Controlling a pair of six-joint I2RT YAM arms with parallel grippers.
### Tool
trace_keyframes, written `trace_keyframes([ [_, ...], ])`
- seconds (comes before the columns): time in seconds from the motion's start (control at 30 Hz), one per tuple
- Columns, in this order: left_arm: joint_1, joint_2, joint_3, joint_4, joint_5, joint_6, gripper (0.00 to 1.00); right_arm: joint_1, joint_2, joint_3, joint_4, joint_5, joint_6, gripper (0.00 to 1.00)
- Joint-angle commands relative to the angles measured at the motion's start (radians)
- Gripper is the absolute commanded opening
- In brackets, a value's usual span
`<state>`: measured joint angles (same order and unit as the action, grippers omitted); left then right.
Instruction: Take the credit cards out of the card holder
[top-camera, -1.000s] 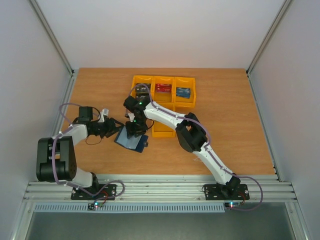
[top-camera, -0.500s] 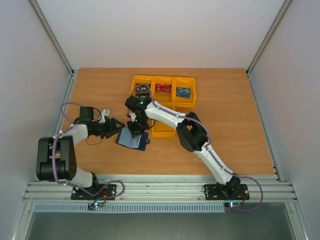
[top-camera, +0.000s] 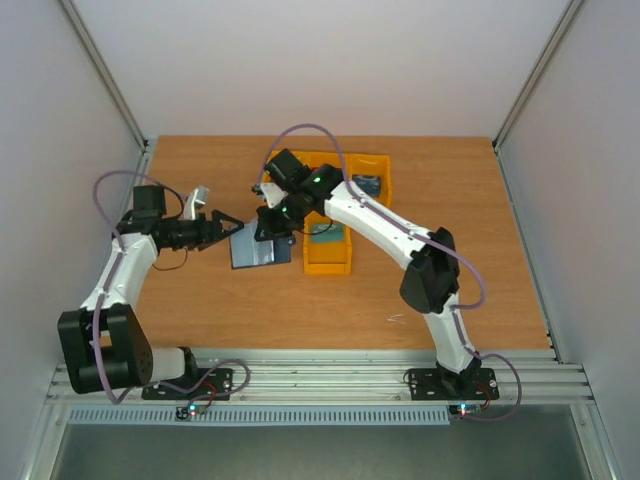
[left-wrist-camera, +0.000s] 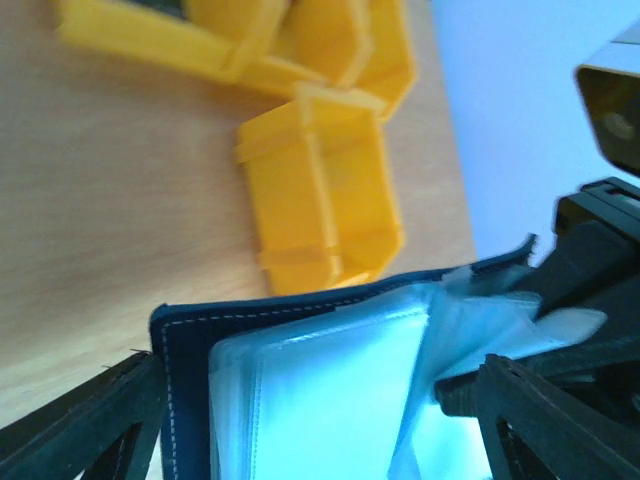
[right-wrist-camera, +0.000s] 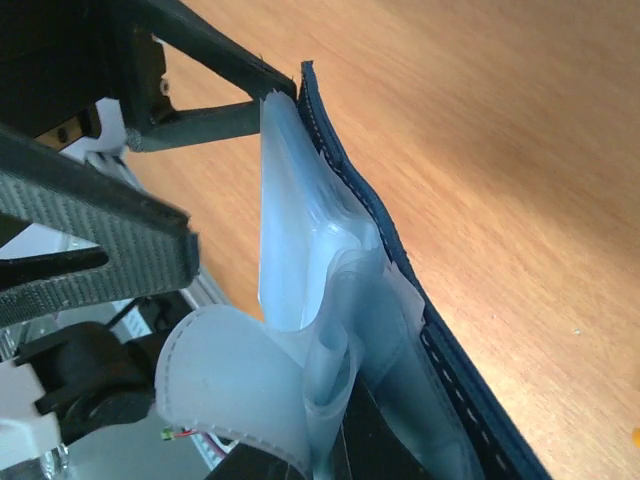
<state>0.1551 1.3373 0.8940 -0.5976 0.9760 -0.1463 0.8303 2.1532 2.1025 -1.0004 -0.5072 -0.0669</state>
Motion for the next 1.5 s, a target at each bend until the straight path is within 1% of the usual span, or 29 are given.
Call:
trace_keyframes([
  [0.0,0.006,-0.051,0.143,-0.236,0.148,0.21,0.87,-0.032,-0.113,-0.001,-0.007,-0.025,-0.082,0.01],
  [0.03,0.006,-0.051,0.176,-0.269,0.159,0.245,0.88,-0.043,-0.139,-0.002,-0.011,-0.029,-0.101,0.01],
  [0.17,0.006,-0.059,0.287,-0.363,0.23,0.301,0.9,-0.077,-0.273,-0.003,-0.04,-0.051,-0.195,0.01],
  [0.23,0.006,-0.062,0.35,-0.41,0.317,0.307,0.91,-0.089,-0.33,0.0,-0.055,-0.072,-0.241,0.01],
  [0.3,-0.004,-0.063,0.421,-0.493,0.408,0.34,0.91,-0.096,-0.379,0.001,-0.063,-0.09,-0.276,0.01],
  [0.33,-0.014,-0.061,0.476,-0.555,0.436,0.382,0.91,-0.098,-0.4,0.006,-0.066,-0.101,-0.291,0.01],
  [0.4,-0.044,-0.06,0.544,-0.7,0.437,0.508,0.91,-0.099,-0.433,0.018,-0.071,-0.142,-0.321,0.01],
  [0.43,-0.06,-0.058,0.567,-0.743,0.435,0.565,0.91,-0.099,-0.446,0.026,-0.074,-0.163,-0.332,0.01],
  [0.47,-0.071,-0.058,0.581,-0.765,0.445,0.6,0.91,-0.099,-0.455,0.034,-0.075,-0.186,-0.339,0.01],
  [0.57,-0.109,-0.061,0.609,-0.778,0.482,0.602,0.91,-0.099,-0.481,0.044,-0.054,-0.249,-0.345,0.01],
  [0.63,-0.14,-0.06,0.636,-0.778,0.471,0.604,0.89,-0.099,-0.491,0.045,-0.042,-0.27,-0.343,0.01],
  [0.7,-0.15,-0.054,0.657,-0.77,0.454,0.595,0.81,-0.1,-0.496,0.049,-0.04,-0.269,-0.348,0.01],
  [0.73,-0.15,-0.053,0.663,-0.761,0.451,0.586,0.74,-0.099,-0.497,0.049,-0.042,-0.266,-0.351,0.01],
  [0.8,-0.15,-0.052,0.666,-0.739,0.444,0.561,0.52,-0.099,-0.5,0.048,-0.043,-0.262,-0.354,0.01],
  [0.83,-0.181,-0.052,0.666,-0.725,0.439,0.539,0.38,-0.1,-0.498,0.047,-0.044,-0.261,-0.354,0.01],
  [0.93,-0.196,-0.057,0.658,-0.65,0.4,0.453,0.05,-0.099,-0.493,0.043,-0.047,-0.267,-0.346,0.01],
  [0.97,-0.201,-0.06,0.653,-0.626,0.384,0.427,0.01,-0.099,-0.492,0.041,-0.045,-0.267,-0.344,0.01],
  [1.03,-0.208,-0.062,0.647,-0.607,0.373,0.38,0.0,-0.099,-0.488,0.038,-0.041,-0.257,-0.341,0.01],
  [1.13,-0.21,-0.066,0.646,-0.6,0.346,0.366,0.0,-0.1,-0.482,0.037,-0.045,-0.172,-0.33,0.02],
  [1.17,-0.21,-0.068,0.646,-0.588,0.318,0.347,0.0,-0.101,-0.48,0.037,-0.051,-0.112,-0.317,0.07],
  [1.2,-0.21,-0.071,0.644,-0.568,0.274,0.318,0.0,-0.107,-0.479,0.037,-0.061,-0.039,-0.298,0.16],
  [1.23,-0.21,-0.075,0.638,-0.542,0.209,0.288,0.0,-0.114,-0.476,0.04,-0.077,0.084,-0.269,0.25],
  [1.3,-0.212,-0.081,0.626,-0.511,0.075,0.205,0.0,-0.123,-0.466,0.061,-0.13,0.294,-0.227,0.48],
  [1.33,-0.211,-0.081,0.62,-0.503,0.013,0.176,0.0,-0.123,-0.457,0.079,-0.17,0.408,-0.21,0.52],
  [1.37,-0.21,-0.082,0.614,-0.496,-0.01,0.163,0.0,-0.124,-0.438,0.109,-0.215,0.511,-0.191,0.55],
  [1.4,-0.211,-0.084,0.61,-0.49,-0.023,0.161,0.0,-0.124,-0.42,0.144,-0.277,0.607,-0.172,0.56],
  [1.47,-0.213,-0.086,0.603,-0.484,-0.034,0.135,0.0,-0.116,-0.396,0.216,-0.353,0.709,-0.144,0.57],
])
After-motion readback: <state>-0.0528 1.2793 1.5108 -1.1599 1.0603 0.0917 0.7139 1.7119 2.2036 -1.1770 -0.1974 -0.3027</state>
